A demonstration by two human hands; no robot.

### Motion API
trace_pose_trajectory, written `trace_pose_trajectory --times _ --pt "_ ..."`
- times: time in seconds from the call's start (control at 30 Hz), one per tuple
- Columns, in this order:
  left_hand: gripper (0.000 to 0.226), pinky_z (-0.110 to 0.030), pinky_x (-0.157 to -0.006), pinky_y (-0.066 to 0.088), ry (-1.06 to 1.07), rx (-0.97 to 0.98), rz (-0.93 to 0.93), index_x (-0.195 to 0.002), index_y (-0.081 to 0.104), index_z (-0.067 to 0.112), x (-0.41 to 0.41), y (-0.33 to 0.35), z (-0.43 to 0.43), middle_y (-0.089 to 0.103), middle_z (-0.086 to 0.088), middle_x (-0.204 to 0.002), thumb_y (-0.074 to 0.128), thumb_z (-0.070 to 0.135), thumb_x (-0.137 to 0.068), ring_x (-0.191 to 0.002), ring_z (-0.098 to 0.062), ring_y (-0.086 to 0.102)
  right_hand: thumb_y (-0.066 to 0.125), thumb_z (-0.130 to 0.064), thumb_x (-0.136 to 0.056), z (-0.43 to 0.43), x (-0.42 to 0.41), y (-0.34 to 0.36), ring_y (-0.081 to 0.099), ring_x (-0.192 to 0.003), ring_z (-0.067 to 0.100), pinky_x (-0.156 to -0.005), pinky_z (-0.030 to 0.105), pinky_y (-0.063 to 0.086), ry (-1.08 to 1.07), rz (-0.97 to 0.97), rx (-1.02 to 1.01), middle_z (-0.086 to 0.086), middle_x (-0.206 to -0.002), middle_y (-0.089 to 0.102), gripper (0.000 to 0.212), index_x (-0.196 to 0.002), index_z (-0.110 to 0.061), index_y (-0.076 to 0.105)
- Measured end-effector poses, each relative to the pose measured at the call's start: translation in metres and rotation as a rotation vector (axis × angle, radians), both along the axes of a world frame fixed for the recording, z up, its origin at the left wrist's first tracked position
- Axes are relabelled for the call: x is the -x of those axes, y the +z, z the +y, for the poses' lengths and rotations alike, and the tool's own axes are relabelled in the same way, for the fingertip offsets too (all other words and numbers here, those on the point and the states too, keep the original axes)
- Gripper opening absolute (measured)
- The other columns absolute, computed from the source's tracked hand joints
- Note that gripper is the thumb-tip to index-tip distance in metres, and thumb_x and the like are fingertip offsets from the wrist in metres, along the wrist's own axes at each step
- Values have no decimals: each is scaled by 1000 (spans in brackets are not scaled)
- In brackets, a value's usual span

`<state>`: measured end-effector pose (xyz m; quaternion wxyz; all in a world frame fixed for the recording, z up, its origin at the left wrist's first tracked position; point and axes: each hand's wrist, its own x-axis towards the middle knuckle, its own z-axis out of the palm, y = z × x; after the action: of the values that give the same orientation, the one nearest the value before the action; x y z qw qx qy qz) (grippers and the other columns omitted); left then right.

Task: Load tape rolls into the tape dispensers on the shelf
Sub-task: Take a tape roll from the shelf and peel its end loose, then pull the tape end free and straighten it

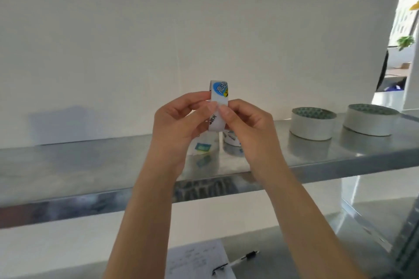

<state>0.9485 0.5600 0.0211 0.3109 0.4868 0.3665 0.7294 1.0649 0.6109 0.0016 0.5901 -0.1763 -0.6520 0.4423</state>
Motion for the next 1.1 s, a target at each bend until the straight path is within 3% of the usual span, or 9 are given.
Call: trace_pose_trajectory --times 0.1,0.17,0.43,0.5,0.57,0.67,0.73,1.0,1.1 --pt "26 -35 -74 58 59 16 9 -91 71 10 9 -2 -11 69 -15 -90 70 15 -66 -79 -23 68 59 -11 -91 -5 12 -2 62 -75 12 -72 25 53 73 9 12 6 -80 67 14 -88 1 67" --pt "26 -32 -71 58 68 6 -5 -90 71 10 13 -3 -17 70 -13 -87 70 15 -65 -79 -22 69 59 -10 -91 -9 17 -3 62 -75 13 -72 24 53 91 16 18 9 -81 68 15 -88 2 67" --pt "15 -35 -78 56 97 -22 38 -87 74 16 28 1 -25 66 -10 -83 72 8 -74 -78 -20 67 50 -19 -97 -13 27 3 65 -79 25 -80 35 54 59 13 -17 10 -85 70 22 -90 -8 68" --pt "16 -38 -81 55 116 -36 22 -89 73 14 37 4 -27 65 -12 -87 72 8 -74 -81 -22 66 46 -21 -99 -8 26 7 64 -81 14 -79 27 53 -34 -29 -79 1 -82 67 25 -92 -11 68" --pt "18 -41 -85 55 139 -35 -3 -89 73 14 44 6 -30 66 -13 -89 75 11 -71 -84 -23 65 53 -21 -95 2 26 8 59 -87 2 -80 20 45 -178 -269 -198 -11 -89 65 13 -95 -20 66" --pt "21 -50 -93 51 180 -18 -33 -91 72 14 57 5 -34 67 -15 -96 74 15 -70 -89 -26 65 59 -31 -90 11 33 5 51 -103 8 -86 24 37 -258 -776 -289 -10 -108 61 20 -109 -26 63" --pt "21 -52 -95 49 200 -8 -45 -90 73 15 64 4 -35 68 -13 -95 76 15 -69 -89 -26 64 58 -34 -90 11 40 -1 51 -105 11 -88 24 36 -250 -871 -317 -9 -110 63 21 -108 -26 64" --pt "28 -52 -95 49 208 -1 -59 -91 72 15 75 2 -35 70 -13 -96 73 21 -63 -91 -27 66 55 -34 -92 5 48 -2 55 -101 16 -88 28 40 -352 -889 -350 -7 -107 68 19 -102 -25 67" --pt "25 -52 -96 49 205 -5 -59 -89 73 16 77 2 -34 69 -12 -94 77 15 -65 -90 -26 65 56 -28 -92 5 49 -3 58 -92 11 -84 22 44 -375 -744 -301 -5 -101 68 15 -101 -22 67"
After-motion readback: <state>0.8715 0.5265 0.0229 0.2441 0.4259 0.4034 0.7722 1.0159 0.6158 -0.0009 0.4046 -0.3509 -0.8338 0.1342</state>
